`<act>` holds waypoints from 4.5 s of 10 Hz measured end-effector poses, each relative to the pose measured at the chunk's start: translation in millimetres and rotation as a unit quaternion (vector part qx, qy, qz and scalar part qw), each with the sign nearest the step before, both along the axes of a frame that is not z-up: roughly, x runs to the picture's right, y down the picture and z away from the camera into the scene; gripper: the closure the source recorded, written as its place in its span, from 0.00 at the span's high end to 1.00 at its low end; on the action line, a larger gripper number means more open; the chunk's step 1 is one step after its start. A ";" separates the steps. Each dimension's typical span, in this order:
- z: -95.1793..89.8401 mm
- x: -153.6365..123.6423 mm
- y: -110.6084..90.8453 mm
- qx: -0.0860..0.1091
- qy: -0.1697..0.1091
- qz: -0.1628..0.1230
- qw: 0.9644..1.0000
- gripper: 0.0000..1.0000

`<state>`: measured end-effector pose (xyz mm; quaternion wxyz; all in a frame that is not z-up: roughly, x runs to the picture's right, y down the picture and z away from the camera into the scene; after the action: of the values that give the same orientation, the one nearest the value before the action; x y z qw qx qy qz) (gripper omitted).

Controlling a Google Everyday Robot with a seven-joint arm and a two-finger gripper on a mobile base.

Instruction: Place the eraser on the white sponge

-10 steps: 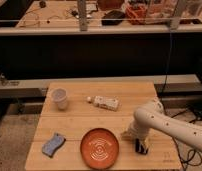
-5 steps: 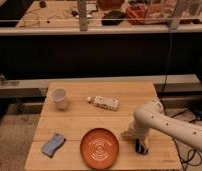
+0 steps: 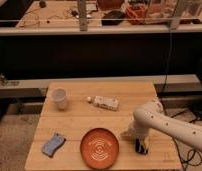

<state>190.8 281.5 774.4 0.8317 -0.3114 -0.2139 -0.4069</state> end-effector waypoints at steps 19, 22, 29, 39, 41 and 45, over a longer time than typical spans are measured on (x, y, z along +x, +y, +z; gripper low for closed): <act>4.6 2.6 2.1 0.002 -0.001 -0.002 1.000 0.80; 5.2 2.6 2.4 0.001 -0.003 -0.002 1.000 0.80; 6.3 2.7 2.8 -0.001 -0.006 -0.004 1.000 0.80; 9.6 0.6 2.8 0.000 -0.010 -0.006 1.000 0.80; 9.5 2.8 4.2 -0.001 -0.008 -0.006 1.000 0.80; 14.5 0.0 -11.5 0.003 -0.004 -0.002 1.000 0.53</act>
<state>190.8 270.0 788.9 0.8306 -0.3078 -0.2157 -0.4109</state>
